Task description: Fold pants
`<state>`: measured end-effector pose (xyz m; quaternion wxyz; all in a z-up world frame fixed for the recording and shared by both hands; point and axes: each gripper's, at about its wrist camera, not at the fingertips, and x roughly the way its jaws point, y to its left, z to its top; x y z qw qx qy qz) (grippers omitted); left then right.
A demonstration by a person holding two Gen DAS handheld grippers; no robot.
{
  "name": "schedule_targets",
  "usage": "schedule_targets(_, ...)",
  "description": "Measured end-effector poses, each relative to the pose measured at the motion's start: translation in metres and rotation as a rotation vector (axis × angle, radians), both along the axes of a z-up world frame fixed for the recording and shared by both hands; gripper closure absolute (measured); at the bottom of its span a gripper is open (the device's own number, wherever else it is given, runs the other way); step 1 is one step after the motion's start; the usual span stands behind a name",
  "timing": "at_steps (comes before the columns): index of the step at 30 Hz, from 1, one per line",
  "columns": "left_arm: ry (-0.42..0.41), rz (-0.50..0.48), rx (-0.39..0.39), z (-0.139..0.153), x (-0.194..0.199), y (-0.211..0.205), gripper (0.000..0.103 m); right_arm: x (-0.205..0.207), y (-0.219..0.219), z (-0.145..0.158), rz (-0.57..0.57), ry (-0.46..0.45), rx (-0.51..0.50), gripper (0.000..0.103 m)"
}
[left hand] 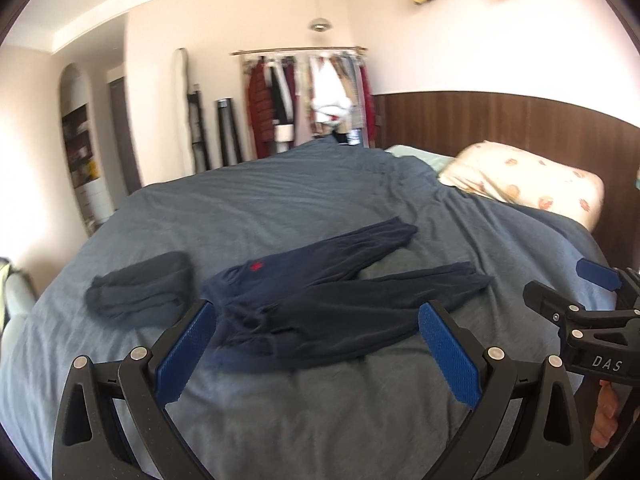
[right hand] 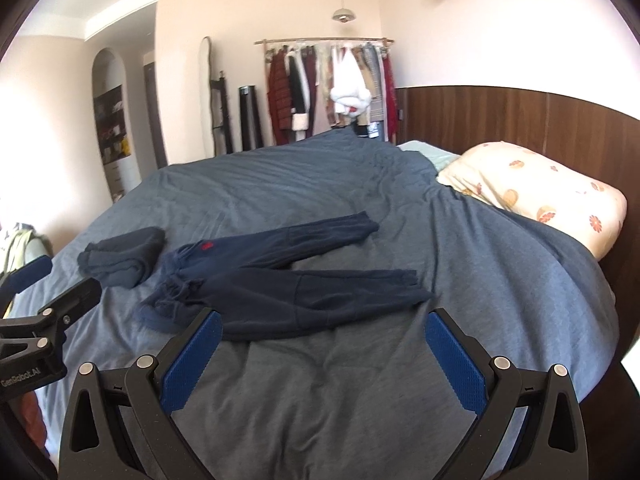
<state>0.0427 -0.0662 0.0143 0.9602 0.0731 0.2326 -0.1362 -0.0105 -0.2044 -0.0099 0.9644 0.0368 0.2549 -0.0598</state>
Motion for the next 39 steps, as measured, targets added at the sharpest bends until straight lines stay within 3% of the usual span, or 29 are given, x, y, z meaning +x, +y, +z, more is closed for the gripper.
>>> schedule_targets(8,0.031,-0.212,0.065,-0.012,0.071,-0.059,0.002,0.038,-0.048,-0.019,-0.108,0.02,0.072,0.0)
schedule_targets(13,0.059,-0.336,0.075,-0.035,0.125,-0.089,0.004,0.077,-0.073,-0.04,-0.154,0.039,0.108,0.001)
schedule_targets(19,0.098,-0.524,0.148,-0.057,0.185,-0.128,0.009,0.128,-0.09,-0.055,-0.213,0.069,0.124,0.006)
schedule_targets(26,0.216,-0.688,0.237,-0.043,0.224,-0.172,0.011,0.164,-0.115,-0.048,-0.303,0.241,0.175,0.011)
schedule_targets(31,0.241,-0.806,0.307,-0.035,0.24,-0.204,0.015,0.175,-0.138,-0.041,-0.36,0.326,0.213,0.015)
schedule_targets(34,0.249,-0.902,0.36,-0.042,0.251,-0.232,0.022,0.179,-0.155,-0.048,-0.386,0.353,0.252,0.021)
schedule_targets(39,0.337,-1.065,0.425,-0.07,0.263,-0.279,0.04,0.183,-0.179,-0.071,-0.426,0.399,0.342,0.032)
